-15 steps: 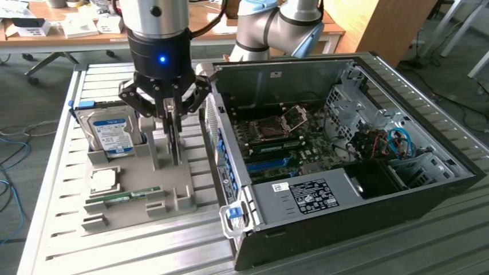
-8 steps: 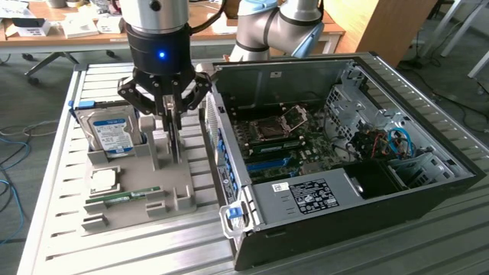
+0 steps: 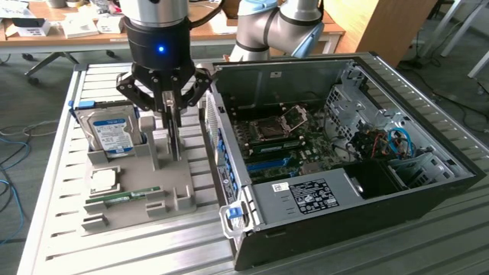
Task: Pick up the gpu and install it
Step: 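Pick up the gpu and move the gpu toward the slot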
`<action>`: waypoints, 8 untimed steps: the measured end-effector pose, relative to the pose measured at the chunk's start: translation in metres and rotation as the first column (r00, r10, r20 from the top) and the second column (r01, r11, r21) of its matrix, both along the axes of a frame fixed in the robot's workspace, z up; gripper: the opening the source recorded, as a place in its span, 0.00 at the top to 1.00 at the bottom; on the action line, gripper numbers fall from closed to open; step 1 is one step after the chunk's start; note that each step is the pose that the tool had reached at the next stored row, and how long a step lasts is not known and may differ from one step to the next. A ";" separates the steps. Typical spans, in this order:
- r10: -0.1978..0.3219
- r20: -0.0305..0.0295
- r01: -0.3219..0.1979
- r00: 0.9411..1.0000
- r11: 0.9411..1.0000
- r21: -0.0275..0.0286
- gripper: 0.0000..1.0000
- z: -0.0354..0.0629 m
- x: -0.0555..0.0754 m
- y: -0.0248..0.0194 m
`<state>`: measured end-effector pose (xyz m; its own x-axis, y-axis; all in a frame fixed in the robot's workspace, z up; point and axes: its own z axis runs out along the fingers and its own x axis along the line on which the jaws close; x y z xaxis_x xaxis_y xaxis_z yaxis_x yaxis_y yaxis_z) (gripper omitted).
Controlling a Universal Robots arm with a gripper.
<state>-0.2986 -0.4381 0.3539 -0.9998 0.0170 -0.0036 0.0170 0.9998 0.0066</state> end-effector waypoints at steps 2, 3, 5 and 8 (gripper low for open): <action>0.000 0.000 0.000 1.000 1.000 0.000 0.74 0.0016 0.000 0.0000; 0.000 0.000 0.000 1.000 1.000 0.000 0.74 0.0023 0.000 0.0000; 0.000 0.000 0.000 1.000 1.000 0.000 0.74 0.0036 0.000 0.0000; 0.000 0.000 0.000 1.000 1.000 0.000 0.74 0.0053 0.000 0.0000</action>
